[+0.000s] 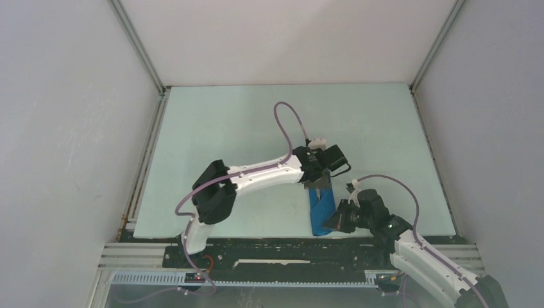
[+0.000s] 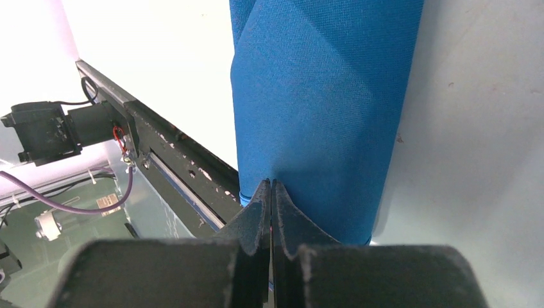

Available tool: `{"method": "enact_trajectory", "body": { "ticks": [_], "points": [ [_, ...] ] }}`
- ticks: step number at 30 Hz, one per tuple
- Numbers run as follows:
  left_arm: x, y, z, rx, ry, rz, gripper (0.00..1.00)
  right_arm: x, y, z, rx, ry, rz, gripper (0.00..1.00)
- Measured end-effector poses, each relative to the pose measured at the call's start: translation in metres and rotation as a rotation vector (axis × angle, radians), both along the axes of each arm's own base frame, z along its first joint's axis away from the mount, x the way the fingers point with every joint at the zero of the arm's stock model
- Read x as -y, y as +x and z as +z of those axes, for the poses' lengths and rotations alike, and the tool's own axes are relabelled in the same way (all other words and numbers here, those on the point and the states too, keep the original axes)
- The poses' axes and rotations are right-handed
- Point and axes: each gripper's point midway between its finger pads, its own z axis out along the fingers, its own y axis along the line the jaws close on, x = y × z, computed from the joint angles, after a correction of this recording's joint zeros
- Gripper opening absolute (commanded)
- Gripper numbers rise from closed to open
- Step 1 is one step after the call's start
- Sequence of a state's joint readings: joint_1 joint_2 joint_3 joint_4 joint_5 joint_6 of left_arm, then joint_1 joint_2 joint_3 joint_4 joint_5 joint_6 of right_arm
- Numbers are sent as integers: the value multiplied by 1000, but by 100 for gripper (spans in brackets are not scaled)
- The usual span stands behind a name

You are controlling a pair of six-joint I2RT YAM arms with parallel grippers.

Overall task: Fold the napkin into a case and place the utensils inside
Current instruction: Reset both arms

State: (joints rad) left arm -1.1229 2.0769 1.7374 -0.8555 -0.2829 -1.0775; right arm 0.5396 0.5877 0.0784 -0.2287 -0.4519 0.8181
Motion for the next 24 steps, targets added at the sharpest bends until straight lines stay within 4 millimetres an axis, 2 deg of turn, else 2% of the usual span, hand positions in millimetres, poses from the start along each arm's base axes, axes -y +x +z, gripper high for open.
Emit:
{"method": "enact_trajectory", "body": {
  "ticks": [5, 11, 14, 17, 19, 21, 24],
  "points": [
    [-23, 10, 67, 164, -56, -38, 49, 1, 1, 11, 6, -16, -3, 1],
    [-81, 9, 162, 412, -179, -58, 59, -2, 13, 51, 75, -10, -2, 13],
    [-105, 8, 190, 512, -223, -65, 75, 1, 17, 72, 110, -28, -3, 20],
    [-133, 6, 216, 610, -254, -72, 80, 2, 22, 101, 160, -33, -5, 29],
    [-154, 5, 244, 695, -282, -75, 82, 5, 27, 136, 217, -44, -13, 36],
    [-175, 3, 280, 796, -330, -70, 84, 8, 35, 189, 323, -40, -24, 44],
    [-214, -9, 342, 964, -408, -59, 88, 19, 47, 282, 534, -44, -60, 58]
  ]
}}
